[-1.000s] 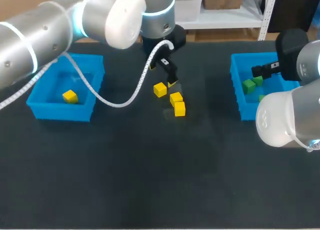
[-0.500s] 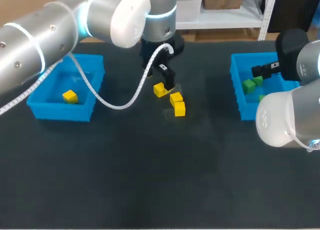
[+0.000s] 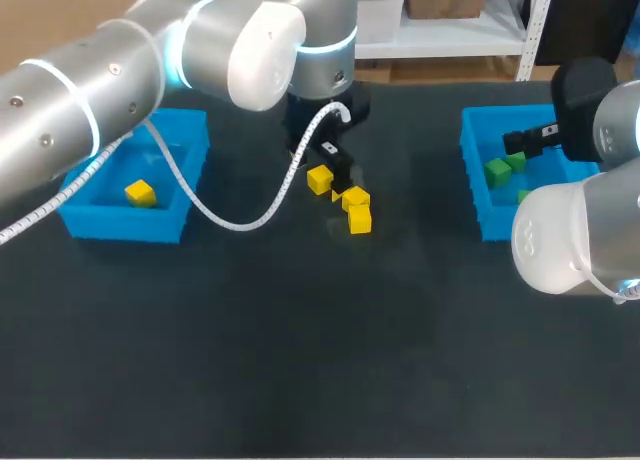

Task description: Put the green cubes in the right bin and the yellow cubes in the left bin.

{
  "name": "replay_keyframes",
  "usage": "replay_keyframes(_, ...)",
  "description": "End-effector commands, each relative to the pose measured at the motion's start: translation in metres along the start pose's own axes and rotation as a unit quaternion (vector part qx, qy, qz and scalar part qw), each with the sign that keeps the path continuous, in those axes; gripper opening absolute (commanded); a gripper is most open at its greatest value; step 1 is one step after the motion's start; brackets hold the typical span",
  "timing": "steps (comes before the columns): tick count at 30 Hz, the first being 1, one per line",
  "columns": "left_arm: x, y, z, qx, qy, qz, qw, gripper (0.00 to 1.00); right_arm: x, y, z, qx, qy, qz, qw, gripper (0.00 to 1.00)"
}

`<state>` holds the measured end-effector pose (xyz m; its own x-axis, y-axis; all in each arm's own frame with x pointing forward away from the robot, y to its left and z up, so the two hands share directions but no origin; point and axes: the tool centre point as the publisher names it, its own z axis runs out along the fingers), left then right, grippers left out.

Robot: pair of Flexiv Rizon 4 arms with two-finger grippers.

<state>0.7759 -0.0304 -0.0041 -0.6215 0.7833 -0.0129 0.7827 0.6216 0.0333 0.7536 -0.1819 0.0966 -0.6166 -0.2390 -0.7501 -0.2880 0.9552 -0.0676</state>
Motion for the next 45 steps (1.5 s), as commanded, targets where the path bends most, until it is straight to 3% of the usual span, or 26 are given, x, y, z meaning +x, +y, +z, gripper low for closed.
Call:
replay_keyframes(1,-0.006,0.002,0.005,-0.003,0.005,0.001,1.0,0.31,0.0,0.0,-0.001,-0.001,0.0,0.0,1.0,1.0)
replay_keyframes(2,-0.006,0.003,0.005,-0.007,0.0,0.0,1.0,0.03,0.0,0.0,-0.001,-0.001,0.0,0.0,1.0,1.0)
replay_keyframes(3,-0.006,0.003,0.006,-0.01,0.0,0.0,1.0,0.0,0.0,0.0,-0.001,-0.001,0.0,0.0,1.0,1.0)
replay_keyframes(11,-0.002,0.004,-0.001,-0.016,-0.019,-0.01,1.0,0.0,0.0,0.0,-0.001,-0.001,0.0,0.0,1.0,1.0)
replay_keyframes(16,0.002,0.01,-0.029,-0.017,-0.068,-0.033,0.997,0.0,0.0,0.0,-0.001,-0.001,0.0,0.0,1.0,1.0)
replay_keyframes(20,0.015,0.026,-0.056,-0.029,-0.101,-0.064,0.992,0.0,0.0,0.0,-0.001,-0.001,0.0,0.0,1.0,1.0)
replay_keyframes(25,0.042,0.056,-0.085,-0.071,-0.132,-0.125,0.981,0.0,0.0,0.0,-0.001,-0.001,0.0,0.0,1.0,1.0)
replay_keyframes(32,0.095,0.107,-0.109,-0.126,-0.167,-0.244,0.947,0.0,0.0,0.0,-0.001,-0.001,0.0,0.0,1.0,1.0)
replay_keyframes(35,0.12,0.121,-0.108,-0.148,-0.152,-0.281,0.936,0.0,0.0,0.0,-0.001,-0.001,0.0,0.0,1.0,1.0)
replay_keyframes(39,0.147,0.132,-0.101,-0.129,-0.149,-0.324,0.925,0.0,0.0,0.0,-0.001,-0.001,0.0,0.0,1.0,1.0)
replay_keyframes(45,0.175,0.136,-0.087,-0.133,-0.133,-0.359,0.914,0.0,0.0,0.0,-0.001,-0.001,0.0,0.0,1.0,1.0)
